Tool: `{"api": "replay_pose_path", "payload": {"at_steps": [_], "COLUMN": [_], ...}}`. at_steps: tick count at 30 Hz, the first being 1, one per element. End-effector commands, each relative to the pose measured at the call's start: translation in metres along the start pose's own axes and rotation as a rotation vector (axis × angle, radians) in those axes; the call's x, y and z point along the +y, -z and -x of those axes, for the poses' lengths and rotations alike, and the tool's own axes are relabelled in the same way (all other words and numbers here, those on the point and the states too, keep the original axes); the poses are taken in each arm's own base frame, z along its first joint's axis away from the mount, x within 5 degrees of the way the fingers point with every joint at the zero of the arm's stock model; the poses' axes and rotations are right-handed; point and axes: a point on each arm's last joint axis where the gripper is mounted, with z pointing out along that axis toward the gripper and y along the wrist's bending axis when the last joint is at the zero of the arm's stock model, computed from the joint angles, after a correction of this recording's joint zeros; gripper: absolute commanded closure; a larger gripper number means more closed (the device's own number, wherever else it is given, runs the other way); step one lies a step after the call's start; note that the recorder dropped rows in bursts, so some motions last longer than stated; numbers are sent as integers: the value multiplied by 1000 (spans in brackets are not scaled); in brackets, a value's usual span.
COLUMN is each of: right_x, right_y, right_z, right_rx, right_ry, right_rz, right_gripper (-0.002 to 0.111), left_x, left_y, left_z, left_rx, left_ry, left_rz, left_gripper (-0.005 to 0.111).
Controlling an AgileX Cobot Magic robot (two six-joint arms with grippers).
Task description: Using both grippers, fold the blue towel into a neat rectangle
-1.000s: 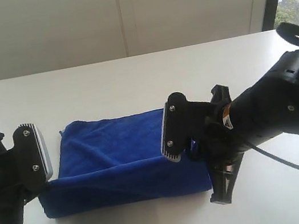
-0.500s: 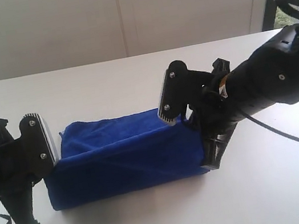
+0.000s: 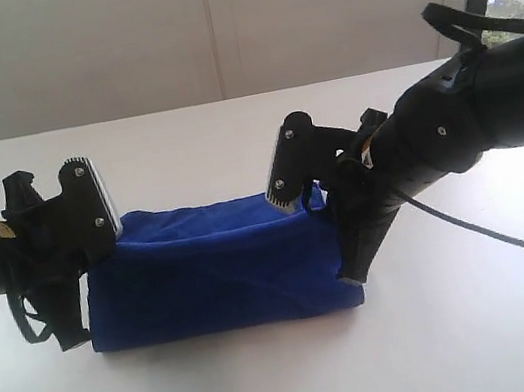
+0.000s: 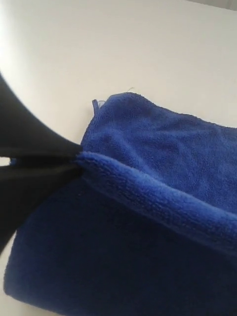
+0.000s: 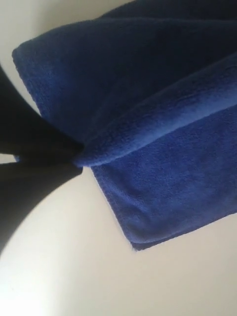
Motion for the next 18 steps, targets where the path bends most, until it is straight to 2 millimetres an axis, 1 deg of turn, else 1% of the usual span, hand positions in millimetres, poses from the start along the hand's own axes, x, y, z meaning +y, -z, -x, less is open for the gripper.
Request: {"api": "replay_pose_path", "payload": {"at_steps": [1, 6, 9, 14, 15, 18], "right_x": [-12, -24, -33, -42, -44, -49], "right_y": [-6, -19, -28, -42, -47, -58], "right_z": [2, 0, -2, 0, 2, 2], "right_rx": [-3, 13, 22, 29, 29, 38], "right_ry": [-14, -38, -46, -56, -56, -63], "right_rz": [-23, -31, -37, -40, -40, -38], "right_gripper": [108, 108, 108, 108, 108, 108], "left_x": [9, 23, 31, 40, 43, 46], "left_y": [-14, -28, -36, -52, -60, -73], "left_z": [-2, -12, -16, -17, -16, -16], "left_rx": [19, 49, 62, 71, 74, 79], "left_ry": [21, 54, 45, 52, 46, 44], "left_rz": [0, 19, 29, 29, 24, 14], "left_gripper": [107, 107, 107, 107, 107, 107]}}
